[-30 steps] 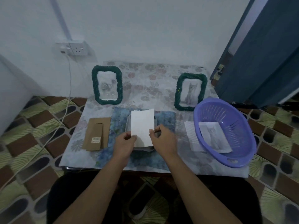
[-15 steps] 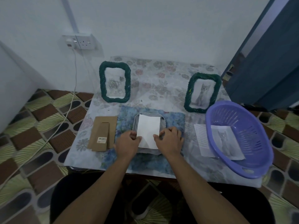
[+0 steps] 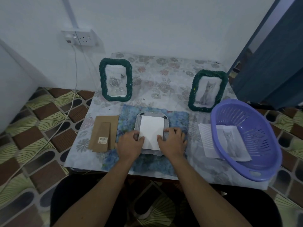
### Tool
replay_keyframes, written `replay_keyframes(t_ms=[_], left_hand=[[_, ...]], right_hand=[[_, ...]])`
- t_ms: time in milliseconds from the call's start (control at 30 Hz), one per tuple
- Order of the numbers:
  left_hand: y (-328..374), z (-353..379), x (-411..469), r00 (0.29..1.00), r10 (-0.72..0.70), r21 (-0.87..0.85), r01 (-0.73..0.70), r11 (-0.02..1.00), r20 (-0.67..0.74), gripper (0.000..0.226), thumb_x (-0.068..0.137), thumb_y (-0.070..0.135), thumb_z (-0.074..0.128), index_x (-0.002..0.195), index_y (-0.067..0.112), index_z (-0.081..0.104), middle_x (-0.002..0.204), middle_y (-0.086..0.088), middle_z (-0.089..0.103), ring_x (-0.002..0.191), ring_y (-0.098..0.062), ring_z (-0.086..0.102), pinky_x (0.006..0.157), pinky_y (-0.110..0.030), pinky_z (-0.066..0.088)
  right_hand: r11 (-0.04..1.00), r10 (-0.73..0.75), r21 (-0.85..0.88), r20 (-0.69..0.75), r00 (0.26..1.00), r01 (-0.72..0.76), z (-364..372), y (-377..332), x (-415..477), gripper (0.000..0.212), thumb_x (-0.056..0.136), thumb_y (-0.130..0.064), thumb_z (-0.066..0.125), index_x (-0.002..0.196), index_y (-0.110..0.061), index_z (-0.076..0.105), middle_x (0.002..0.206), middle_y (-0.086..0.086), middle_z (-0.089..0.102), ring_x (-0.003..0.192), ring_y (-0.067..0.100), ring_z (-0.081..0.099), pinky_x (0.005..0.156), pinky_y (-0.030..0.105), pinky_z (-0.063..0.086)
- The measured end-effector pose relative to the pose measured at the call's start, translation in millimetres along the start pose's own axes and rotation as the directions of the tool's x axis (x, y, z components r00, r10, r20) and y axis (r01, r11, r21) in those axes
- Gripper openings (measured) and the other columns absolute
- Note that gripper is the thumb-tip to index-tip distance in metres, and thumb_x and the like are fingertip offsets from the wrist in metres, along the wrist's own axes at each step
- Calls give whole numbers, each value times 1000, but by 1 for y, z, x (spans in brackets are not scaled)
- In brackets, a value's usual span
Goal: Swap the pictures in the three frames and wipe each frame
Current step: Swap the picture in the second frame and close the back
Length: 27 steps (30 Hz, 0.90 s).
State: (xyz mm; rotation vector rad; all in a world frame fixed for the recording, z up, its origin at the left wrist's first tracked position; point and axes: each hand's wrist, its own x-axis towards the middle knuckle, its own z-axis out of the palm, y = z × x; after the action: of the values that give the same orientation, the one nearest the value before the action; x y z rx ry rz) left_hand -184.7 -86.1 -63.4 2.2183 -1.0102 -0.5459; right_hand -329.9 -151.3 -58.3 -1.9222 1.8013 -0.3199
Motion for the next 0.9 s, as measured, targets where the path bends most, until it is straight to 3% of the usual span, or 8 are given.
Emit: replay_keyframes(t_ms=[233, 433, 633, 700, 767, 833, 900], left_hand=[[3, -1, -2, 1000, 10, 17, -10, 1000, -4, 21, 85, 38, 68, 95, 20, 71, 80, 9, 58, 86, -22, 61, 84, -46, 52], [6, -6, -2, 999, 17, -59, -19, 998, -37, 37, 87, 38, 70, 116, 16, 69, 98, -1, 69, 90, -18, 63, 83, -34, 52], [8, -31, 0, 998, 2, -174, -13, 985, -62, 25, 88, 27, 68, 112, 17, 66, 81, 7, 61, 79, -15, 61, 70, -29, 48], [-1, -43, 3, 993, -47, -194, 25, 981, -106, 28, 88, 22, 68, 115, 17, 63, 77, 10, 59, 73, -8, 59, 65, -27, 44], [-16, -55, 6, 984, -99, -183, 71, 981, -148, 28, 89, 24, 66, 116, 14, 62, 77, 9, 58, 69, -8, 55, 63, -26, 41], [-35, -66, 8, 972, -141, -92, 126, 988, -186, 33, 88, 40, 62, 113, 18, 62, 89, 1, 61, 82, -20, 58, 75, -33, 47], [-51, -77, 9, 958, -224, 33, 233, 972, -181, 40, 86, 49, 55, 115, 23, 60, 116, -9, 59, 107, -33, 54, 94, -49, 45]], right_hand=[[1000, 2, -5, 11, 1000, -2, 0, 0, 0, 37, 89, -49, 58, 120, -29, 55, 134, 1, 41, 127, 24, 35, 104, 42, 28], [999, -22, 29, -25, 999, 23, -4, -7, -2, 39, 89, -47, 60, 122, -27, 56, 134, 1, 42, 128, 24, 35, 103, 40, 28], [967, -186, 171, -22, 982, 187, -1, -41, -17, 36, 88, -35, 63, 121, -26, 55, 130, 0, 46, 124, 22, 41, 101, 40, 35], [913, -281, 322, 49, 959, 251, 6, -55, -25, 37, 89, -28, 63, 124, -20, 54, 126, 2, 49, 117, 22, 49, 98, 39, 43], [859, -338, 467, 213, 916, 209, 9, -70, -36, 40, 92, -26, 63, 129, -17, 51, 127, 3, 51, 112, 17, 52, 94, 32, 46], [829, -366, 547, 371, 854, 118, 14, -85, -48, 42, 94, -26, 62, 133, -19, 49, 133, 1, 52, 110, 14, 55, 90, 26, 45], [817, -364, 576, 475, 802, 30, 20, -97, -57, 46, 96, -27, 61, 138, -21, 46, 140, -2, 49, 115, 14, 55, 93, 28, 46]])
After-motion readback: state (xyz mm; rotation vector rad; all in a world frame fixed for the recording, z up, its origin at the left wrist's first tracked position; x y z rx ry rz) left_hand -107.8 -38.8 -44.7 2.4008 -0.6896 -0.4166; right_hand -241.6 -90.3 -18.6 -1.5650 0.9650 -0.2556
